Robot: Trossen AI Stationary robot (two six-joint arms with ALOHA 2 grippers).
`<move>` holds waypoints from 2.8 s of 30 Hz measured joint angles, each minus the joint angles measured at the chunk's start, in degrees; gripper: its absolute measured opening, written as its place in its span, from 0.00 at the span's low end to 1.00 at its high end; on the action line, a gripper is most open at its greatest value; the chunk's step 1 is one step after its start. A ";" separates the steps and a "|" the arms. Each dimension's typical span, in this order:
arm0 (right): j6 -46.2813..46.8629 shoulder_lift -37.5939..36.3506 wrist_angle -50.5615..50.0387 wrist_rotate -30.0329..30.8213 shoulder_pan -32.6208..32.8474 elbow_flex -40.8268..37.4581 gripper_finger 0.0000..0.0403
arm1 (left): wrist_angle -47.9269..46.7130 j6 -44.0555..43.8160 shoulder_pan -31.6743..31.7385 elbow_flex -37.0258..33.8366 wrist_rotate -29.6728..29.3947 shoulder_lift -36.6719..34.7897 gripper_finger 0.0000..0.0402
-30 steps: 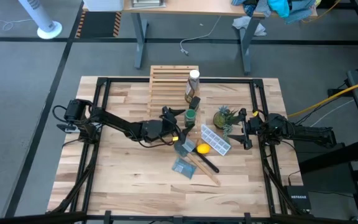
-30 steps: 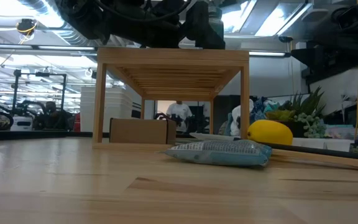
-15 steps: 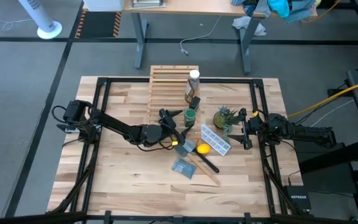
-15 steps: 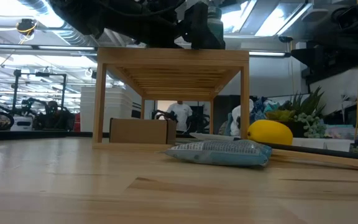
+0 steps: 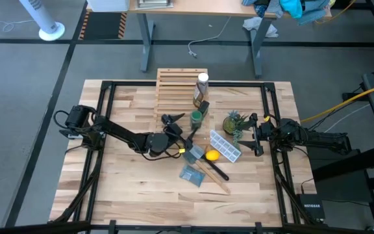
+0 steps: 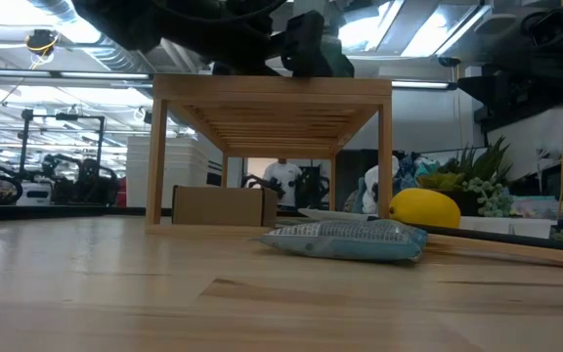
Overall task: Shelf spices
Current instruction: Remove the green seasoning bottle from the shelf
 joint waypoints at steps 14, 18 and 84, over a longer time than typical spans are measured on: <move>0.00 0.00 0.01 0.00 0.01 0.01 0.76 | 0.07 7.41 -3.12 0.07 -15.44 -0.11 0.99; 0.00 0.01 0.01 0.00 0.01 0.01 0.76 | 0.16 9.33 -3.44 0.14 -18.04 -0.11 0.99; -0.01 0.00 -0.07 0.02 0.01 0.01 0.76 | -9.40 -14.57 3.71 0.04 -6.97 -1.99 0.91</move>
